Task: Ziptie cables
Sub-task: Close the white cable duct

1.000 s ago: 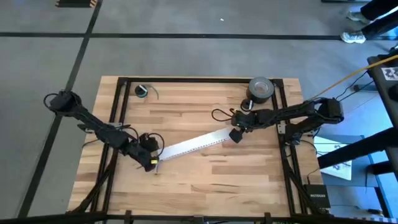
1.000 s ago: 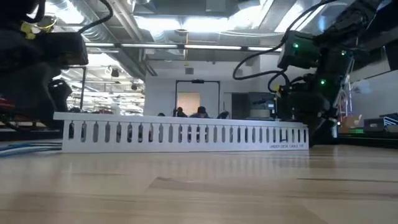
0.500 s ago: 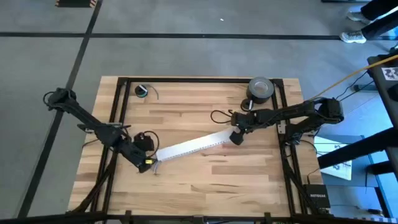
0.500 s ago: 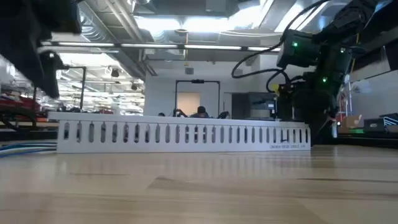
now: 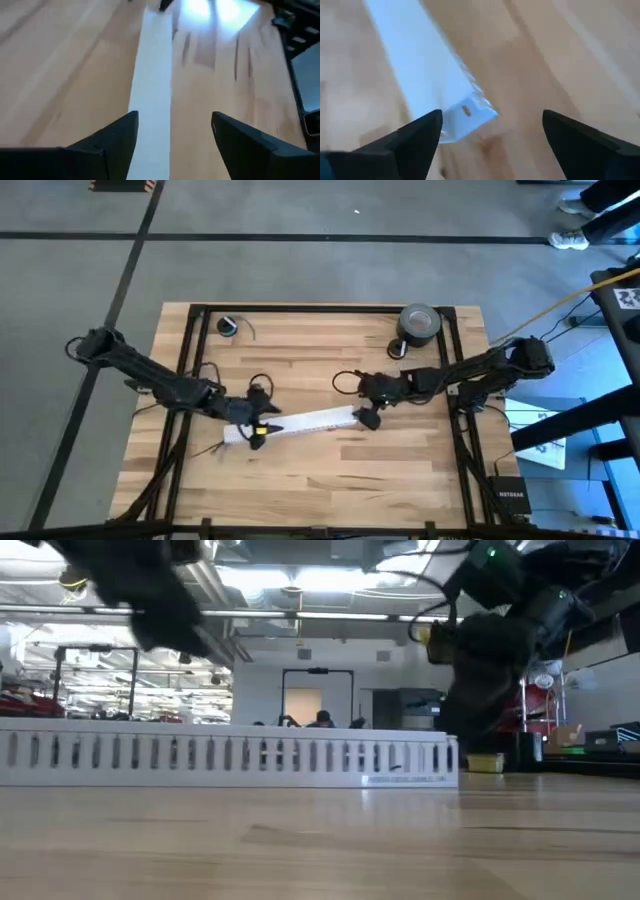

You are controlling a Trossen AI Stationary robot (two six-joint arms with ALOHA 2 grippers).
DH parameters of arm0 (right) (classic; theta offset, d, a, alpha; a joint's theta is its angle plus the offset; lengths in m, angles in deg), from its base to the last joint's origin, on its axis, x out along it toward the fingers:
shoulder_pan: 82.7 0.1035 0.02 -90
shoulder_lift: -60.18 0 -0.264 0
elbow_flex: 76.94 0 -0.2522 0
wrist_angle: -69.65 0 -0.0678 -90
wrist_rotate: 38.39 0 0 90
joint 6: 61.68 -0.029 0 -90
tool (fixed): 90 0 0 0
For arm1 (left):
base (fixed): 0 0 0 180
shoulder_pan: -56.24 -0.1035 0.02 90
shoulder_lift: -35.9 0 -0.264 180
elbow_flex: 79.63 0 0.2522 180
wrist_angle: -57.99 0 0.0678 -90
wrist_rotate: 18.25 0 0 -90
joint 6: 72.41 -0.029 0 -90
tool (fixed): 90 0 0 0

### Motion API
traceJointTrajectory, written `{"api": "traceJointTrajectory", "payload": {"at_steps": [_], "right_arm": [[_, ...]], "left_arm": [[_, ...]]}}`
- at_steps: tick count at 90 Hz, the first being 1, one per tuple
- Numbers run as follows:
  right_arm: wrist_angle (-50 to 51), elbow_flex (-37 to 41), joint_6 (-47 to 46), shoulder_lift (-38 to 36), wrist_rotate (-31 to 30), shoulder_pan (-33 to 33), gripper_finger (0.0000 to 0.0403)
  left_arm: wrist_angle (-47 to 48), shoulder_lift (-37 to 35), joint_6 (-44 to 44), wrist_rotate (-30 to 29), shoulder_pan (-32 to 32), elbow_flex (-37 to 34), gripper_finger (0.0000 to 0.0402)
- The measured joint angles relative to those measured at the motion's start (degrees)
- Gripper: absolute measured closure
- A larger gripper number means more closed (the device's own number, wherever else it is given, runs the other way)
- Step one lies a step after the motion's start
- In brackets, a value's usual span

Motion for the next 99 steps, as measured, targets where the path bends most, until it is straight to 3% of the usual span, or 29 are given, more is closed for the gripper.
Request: {"api": "traceJointTrajectory", "payload": {"at_steps": [8,22,37,55,76,99], "right_arm": [[0.1,-0.5,3.5,-0.1,0.6,1.7,0.0072],[11.5,-3.4,10.1,-3.7,0.4,2.0,0.0072],[15.7,-3.1,13.0,-6.8,0.3,2.9,0.0072],[0.3,4.3,16.2,-6.3,-1.2,5.0,0.0072],[-18.8,12.9,19.2,-4.2,-4.7,4.9,0.0072],[-30.2,13.6,24.1,4.1,-3.8,4.9,0.0072]], "left_arm": [[-5.2,2.7,-3.4,1.5,-1.9,0.0,0.0164],[-12.9,8.9,-7.2,3.8,-4.2,1.2,0.0164],[-13.2,16.6,-10.1,5.2,-4.9,6.1,0.0164],[-12.9,23.1,-11.5,5.3,-5.3,12.1,0.0164],[-11.9,25.0,-11.4,5.2,-6.2,12.9,0.0164],[-11.6,25.2,-11.8,5.2,-7.4,12.9,0.0164]]}}
